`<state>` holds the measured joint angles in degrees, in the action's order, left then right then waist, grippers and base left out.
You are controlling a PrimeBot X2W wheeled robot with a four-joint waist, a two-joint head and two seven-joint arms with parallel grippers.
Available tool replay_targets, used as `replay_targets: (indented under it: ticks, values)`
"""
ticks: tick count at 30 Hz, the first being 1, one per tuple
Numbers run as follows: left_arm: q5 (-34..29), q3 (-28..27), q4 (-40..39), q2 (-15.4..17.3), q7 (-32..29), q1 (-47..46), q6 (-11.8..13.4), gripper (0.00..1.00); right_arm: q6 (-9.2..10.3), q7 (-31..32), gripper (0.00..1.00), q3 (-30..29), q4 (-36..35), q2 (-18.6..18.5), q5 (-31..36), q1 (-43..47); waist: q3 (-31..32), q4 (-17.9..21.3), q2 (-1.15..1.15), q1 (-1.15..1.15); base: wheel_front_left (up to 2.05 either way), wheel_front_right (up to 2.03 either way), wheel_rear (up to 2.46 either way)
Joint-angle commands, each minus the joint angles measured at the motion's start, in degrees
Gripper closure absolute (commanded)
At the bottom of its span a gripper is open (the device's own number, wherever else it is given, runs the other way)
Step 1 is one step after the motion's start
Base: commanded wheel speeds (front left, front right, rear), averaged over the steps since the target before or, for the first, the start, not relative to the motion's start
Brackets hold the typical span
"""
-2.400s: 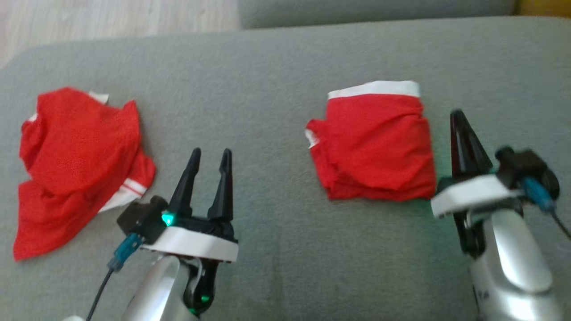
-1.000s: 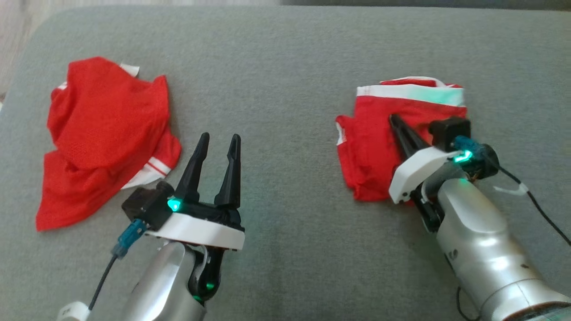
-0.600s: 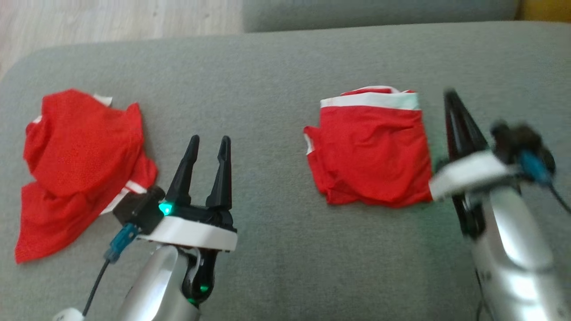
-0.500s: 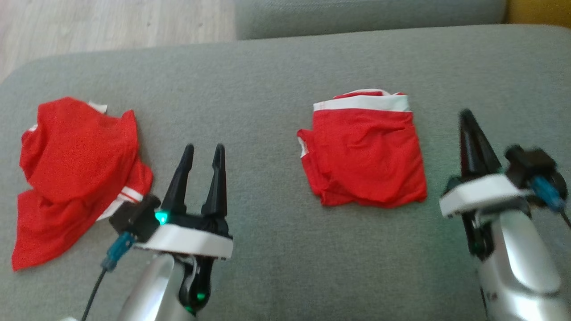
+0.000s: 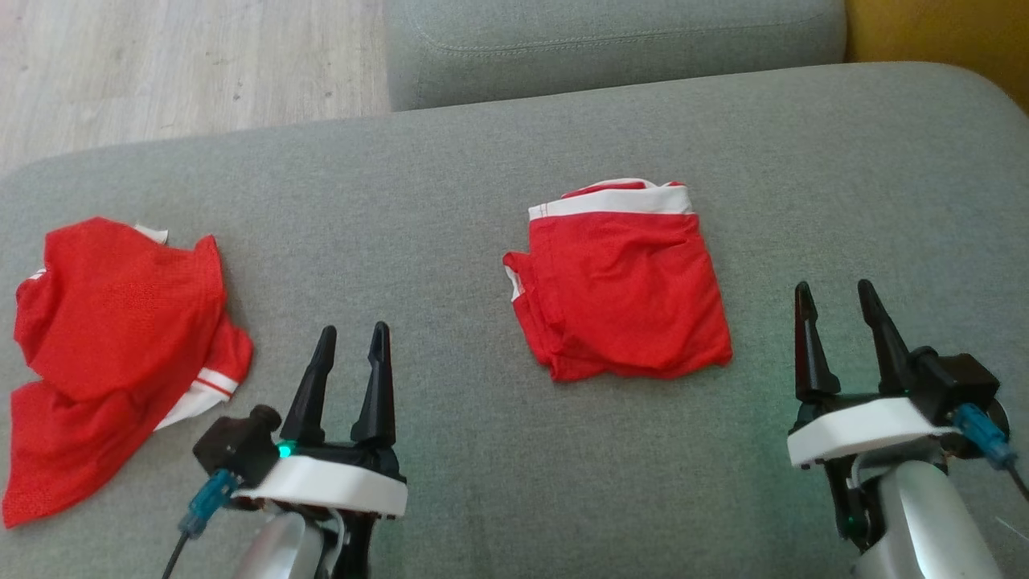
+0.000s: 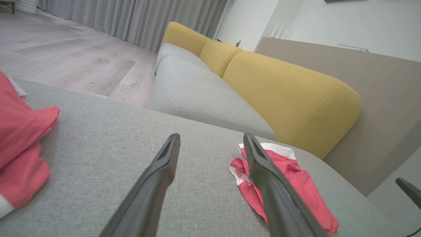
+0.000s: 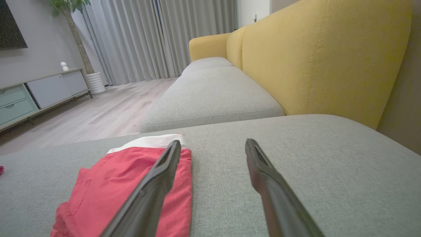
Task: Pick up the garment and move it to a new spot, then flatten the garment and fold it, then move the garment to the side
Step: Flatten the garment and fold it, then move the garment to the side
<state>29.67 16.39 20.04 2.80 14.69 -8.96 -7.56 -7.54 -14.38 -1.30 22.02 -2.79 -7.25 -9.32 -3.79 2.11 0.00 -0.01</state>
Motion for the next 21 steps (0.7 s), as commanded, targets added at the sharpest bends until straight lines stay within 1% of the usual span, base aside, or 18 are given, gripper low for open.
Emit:
replay_targets:
  ticks: [1,12,17,21]
  values:
    - [-0.77,-2.3,-1.55,0.14,0.3,-1.44,0.08,0.0,0.05,-0.62,0.0,1.63,-2.32,-0.11,-0.41,-1.65,0.04,0.02,0.0,0.01,0.0,0.0,0.0]
    - [-1.11,-1.6,-2.01,0.11,0.3,-2.59,0.08,0.0,0.05,-0.62,0.0,1.32,-2.57,-0.1,-0.16,-2.74,-1.26,-1.08,0.0,0.01,0.0,0.0,0.0]
    - [-0.95,-0.62,-2.26,0.1,0.31,-3.91,0.08,0.0,0.05,-0.56,0.0,0.88,0.29,-0.1,1.64,-5.49,-3.42,-2.8,0.0,0.01,0.0,0.0,0.0]
    - [-0.72,0.21,-2.32,0.1,0.31,-5.15,0.08,0.0,0.05,1.23,0.0,0.46,4.16,-0.1,2.25,-9.09,-5.45,-4.53,0.0,0.01,0.0,0.0,0.0]
